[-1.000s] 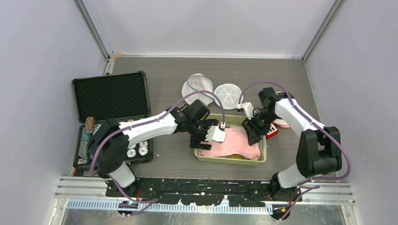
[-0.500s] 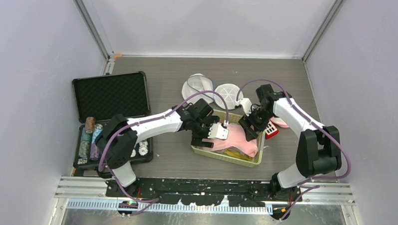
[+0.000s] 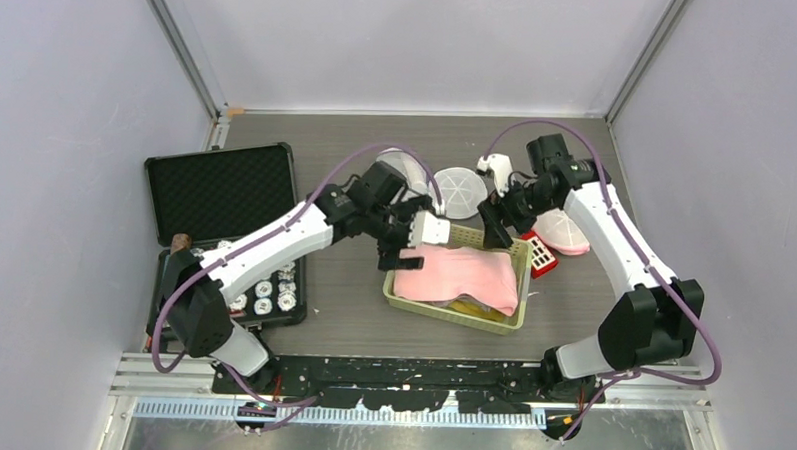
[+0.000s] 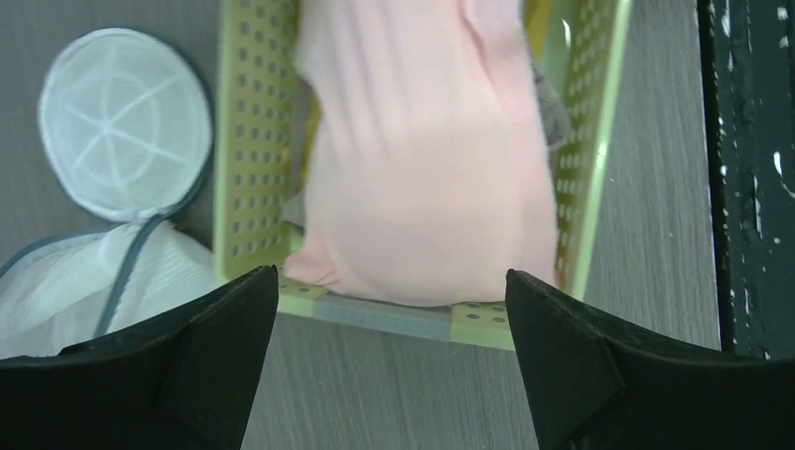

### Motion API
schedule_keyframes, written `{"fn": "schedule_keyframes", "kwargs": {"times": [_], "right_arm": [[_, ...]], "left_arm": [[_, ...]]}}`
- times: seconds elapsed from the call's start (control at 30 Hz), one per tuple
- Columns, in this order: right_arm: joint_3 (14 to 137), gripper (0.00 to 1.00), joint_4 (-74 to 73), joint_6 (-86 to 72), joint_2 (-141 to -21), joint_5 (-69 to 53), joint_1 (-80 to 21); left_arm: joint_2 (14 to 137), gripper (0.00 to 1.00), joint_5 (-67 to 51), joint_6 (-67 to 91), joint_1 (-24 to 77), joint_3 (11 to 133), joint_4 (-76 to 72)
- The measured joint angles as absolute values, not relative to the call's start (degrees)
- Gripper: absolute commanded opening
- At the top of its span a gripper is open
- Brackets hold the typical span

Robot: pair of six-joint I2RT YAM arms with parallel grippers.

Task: Unzip the laundry bag and remove the bra
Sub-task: Place the bra in the bin, then close the laundry bag at the center of the board.

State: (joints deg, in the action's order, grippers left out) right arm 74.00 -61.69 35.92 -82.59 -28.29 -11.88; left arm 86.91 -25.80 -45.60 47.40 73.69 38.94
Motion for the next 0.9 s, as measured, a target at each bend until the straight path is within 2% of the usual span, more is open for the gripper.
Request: {"fn": "schedule_keyframes", "kwargs": {"times": [0.13, 0.43, 0.63, 0.73, 0.9], "right_arm": [[79.24, 0.84, -58.76, 29.54, -85.67, -28.75, -11.88], [96.44, 0.79, -49.23, 12.19, -105.32, -24.36, -9.06], [107.13, 0.64, -48.40, 3.38, -119.79, -21.10, -5.34], [110.39, 0.59, -49.39, -0.30, -125.91, -20.86, -3.62], [111.59, 0.51, -50.68, -3.73, -130.67, -22.13, -1.23]], "left_arm": [[87.96, 0.90, -28.34, -42.00, 41.71, 79.33, 39.77], [99.61, 0.85, -27.24, -31.33, 31.42, 94.67, 35.81], [108.71, 0.86, -22.17, -25.98, 29.89, 99.68, 34.33], [111.77, 0.86, -19.99, -24.25, 29.41, 102.02, 34.11], [113.14, 0.86, -18.11, -22.37, 28.73, 104.88, 34.17]]}}
